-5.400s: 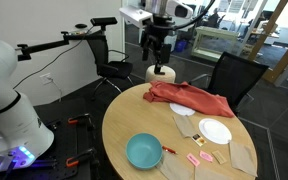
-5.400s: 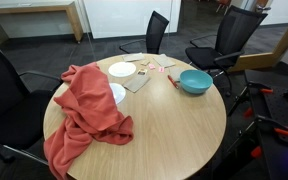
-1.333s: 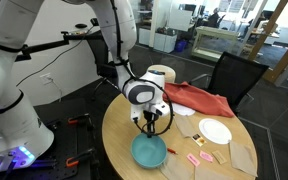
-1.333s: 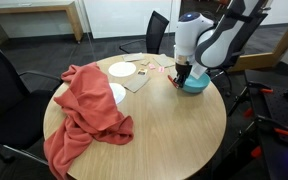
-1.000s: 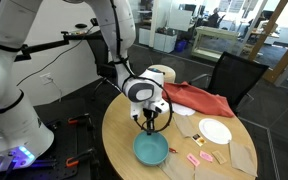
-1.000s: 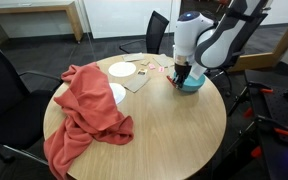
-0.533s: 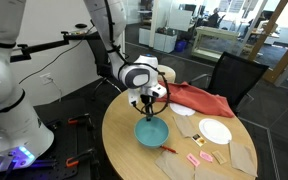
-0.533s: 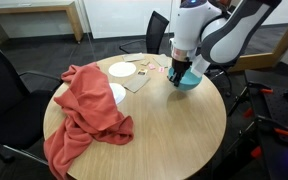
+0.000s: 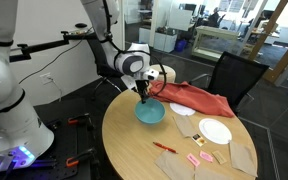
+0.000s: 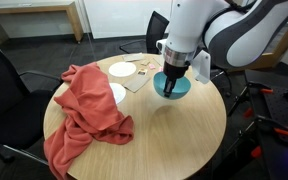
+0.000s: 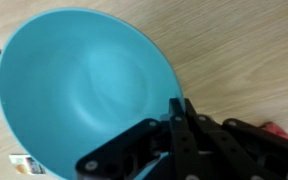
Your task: Move the bowl closer to the orange cloth
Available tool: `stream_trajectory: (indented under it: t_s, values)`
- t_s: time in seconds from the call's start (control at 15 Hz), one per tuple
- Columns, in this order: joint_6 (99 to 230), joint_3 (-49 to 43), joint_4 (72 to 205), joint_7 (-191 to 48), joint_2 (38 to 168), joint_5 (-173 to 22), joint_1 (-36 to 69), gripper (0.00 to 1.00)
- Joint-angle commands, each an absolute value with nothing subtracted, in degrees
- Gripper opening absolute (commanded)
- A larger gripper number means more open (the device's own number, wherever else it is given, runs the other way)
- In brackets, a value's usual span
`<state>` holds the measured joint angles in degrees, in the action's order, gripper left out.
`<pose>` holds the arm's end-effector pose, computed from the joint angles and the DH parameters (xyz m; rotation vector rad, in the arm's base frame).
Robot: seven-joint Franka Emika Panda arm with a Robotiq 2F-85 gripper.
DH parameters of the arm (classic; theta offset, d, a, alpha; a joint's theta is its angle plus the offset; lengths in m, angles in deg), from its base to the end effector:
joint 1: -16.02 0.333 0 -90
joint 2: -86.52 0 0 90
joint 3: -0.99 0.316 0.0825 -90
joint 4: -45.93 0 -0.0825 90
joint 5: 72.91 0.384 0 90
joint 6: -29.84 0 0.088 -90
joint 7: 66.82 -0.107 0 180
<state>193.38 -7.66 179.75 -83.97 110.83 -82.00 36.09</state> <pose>0.5113 0.1084 0.1649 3.0478 0.1011 0.1827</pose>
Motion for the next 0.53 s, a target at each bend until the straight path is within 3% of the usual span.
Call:
stream_trajectory:
  t_s: [0.0,0.47]
  values:
    - [191.54,-0.71,177.77,-73.98,111.27,-82.31,31.24,0.01]
    - [190.30,5.49,174.06,-56.88,115.62,-85.22,26.81,0.01]
